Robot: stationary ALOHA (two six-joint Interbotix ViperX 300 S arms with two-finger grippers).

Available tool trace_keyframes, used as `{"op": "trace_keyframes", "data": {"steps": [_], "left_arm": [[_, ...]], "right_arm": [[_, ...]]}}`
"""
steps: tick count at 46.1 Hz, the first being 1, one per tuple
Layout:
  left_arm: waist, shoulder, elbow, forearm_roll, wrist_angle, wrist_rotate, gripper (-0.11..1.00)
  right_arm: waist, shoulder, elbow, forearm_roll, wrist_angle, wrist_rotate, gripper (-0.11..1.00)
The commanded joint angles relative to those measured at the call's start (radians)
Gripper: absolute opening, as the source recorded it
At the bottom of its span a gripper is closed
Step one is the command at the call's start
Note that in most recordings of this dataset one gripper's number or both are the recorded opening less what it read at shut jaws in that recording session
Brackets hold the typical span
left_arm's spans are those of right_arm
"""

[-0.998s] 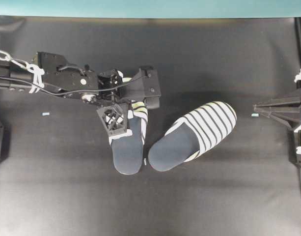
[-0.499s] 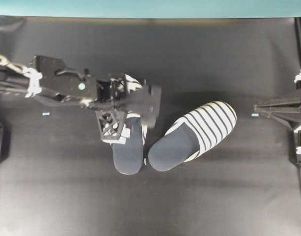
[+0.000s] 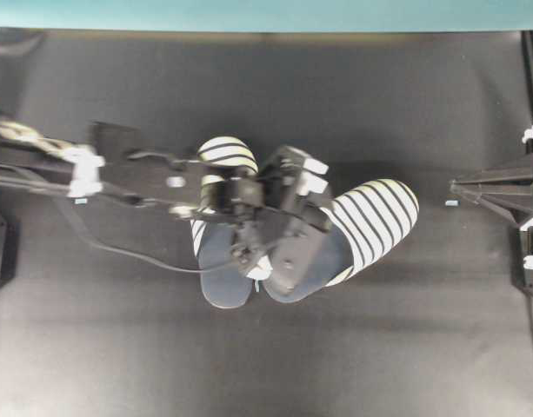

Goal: Arrange the slippers with the left arm.

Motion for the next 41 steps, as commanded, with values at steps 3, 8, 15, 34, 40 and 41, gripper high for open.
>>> {"op": "trace_keyframes", "data": {"steps": [3,8,15,34,40,41], "left_arm": [[0.017,0.078,-0.083,0.003,-0.002,0.055,0.75],[0.028,0.135,-0.120,0.003,0.008,0.071,0.75],[0.044,0.202,-0.153,0.003,-0.006,0.072,0.75],[0.021,0.239,-0.201,0.003,-0.002,0.057,0.45],[0.012,0.230,-0.202,0.002,0.003,0.049,0.16],[0.012,0.225,-0.204,0.003,0.005,0.046,0.11]], "right_arm": [[-0.003,0.005,-0.003,0.002,-0.008,0.006,0.00],[-0.003,0.005,-0.002,0.003,-0.006,0.006,0.00],[-0.003,0.005,0.000,0.002,-0.011,0.006,0.00],[-0.003,-0.015,-0.003,0.002,0.020,0.005,0.00],[-0.003,-0.026,0.000,0.002,0.023,0.005,0.00],[-0.003,-0.028,0.000,0.002,0.023,0.005,0.00]]}}
